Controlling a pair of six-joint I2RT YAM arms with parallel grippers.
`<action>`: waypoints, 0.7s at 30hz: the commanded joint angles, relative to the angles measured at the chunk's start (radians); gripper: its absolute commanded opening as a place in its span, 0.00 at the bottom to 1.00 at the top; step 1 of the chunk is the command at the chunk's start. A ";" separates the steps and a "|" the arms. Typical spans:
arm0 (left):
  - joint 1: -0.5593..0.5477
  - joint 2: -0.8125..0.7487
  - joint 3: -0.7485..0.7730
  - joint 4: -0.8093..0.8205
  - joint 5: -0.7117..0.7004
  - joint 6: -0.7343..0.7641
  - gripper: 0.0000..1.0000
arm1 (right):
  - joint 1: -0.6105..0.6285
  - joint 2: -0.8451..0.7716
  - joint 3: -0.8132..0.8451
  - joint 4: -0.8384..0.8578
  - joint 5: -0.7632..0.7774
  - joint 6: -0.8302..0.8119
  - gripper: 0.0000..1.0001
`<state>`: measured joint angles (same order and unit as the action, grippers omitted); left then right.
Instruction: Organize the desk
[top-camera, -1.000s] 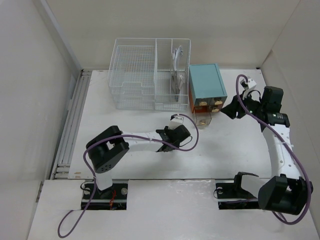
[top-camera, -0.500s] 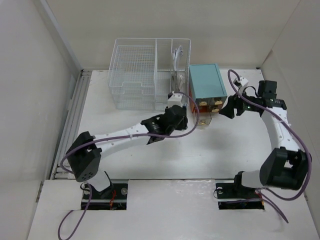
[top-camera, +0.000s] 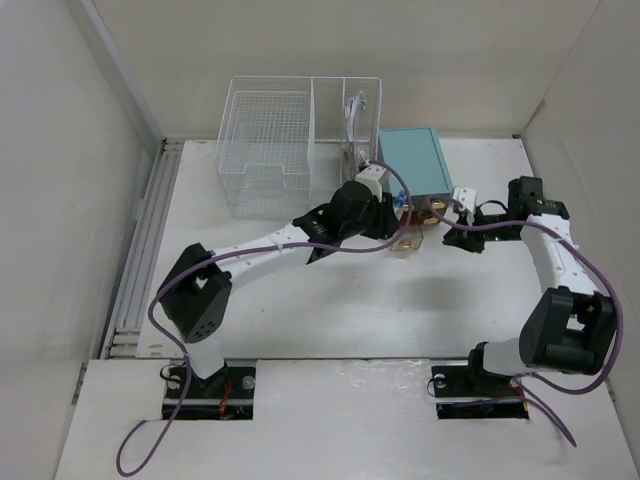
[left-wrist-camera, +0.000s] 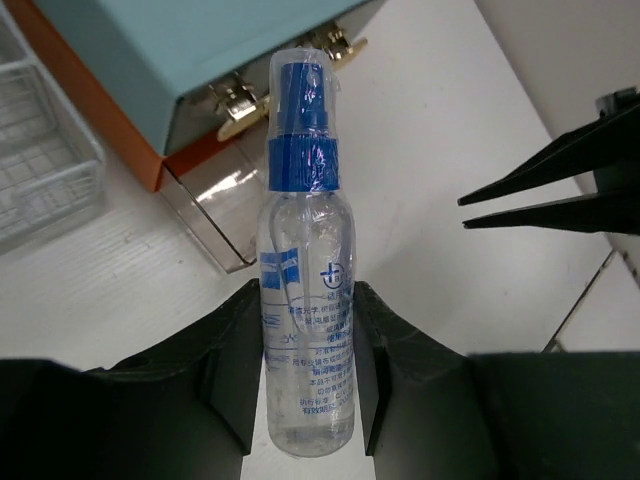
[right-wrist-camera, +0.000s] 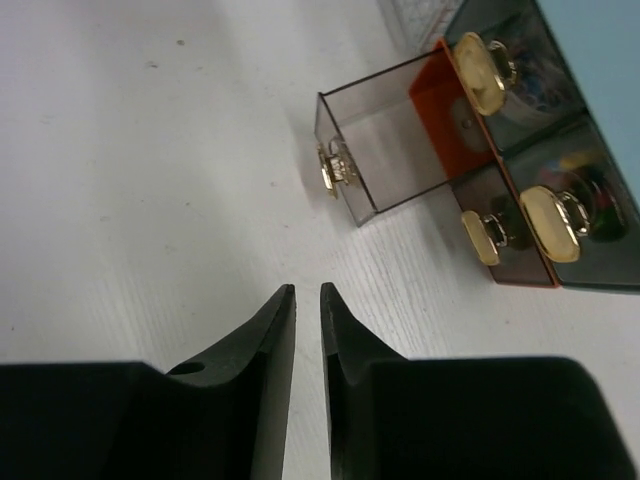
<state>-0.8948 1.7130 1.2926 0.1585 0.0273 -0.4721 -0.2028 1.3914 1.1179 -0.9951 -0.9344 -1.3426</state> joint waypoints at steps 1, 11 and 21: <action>0.008 0.014 0.056 0.056 0.129 0.118 0.00 | -0.006 -0.032 -0.036 -0.037 -0.099 -0.159 0.22; 0.071 0.014 -0.010 0.070 0.217 0.129 0.00 | 0.014 0.118 0.016 -0.149 -0.101 -0.464 0.41; 0.062 -0.036 -0.084 0.061 0.246 0.147 0.00 | 0.098 0.196 0.057 -0.073 -0.078 -0.581 0.42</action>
<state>-0.8230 1.7695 1.2179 0.1745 0.2398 -0.3527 -0.1326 1.5822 1.1378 -1.0992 -0.9775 -1.8484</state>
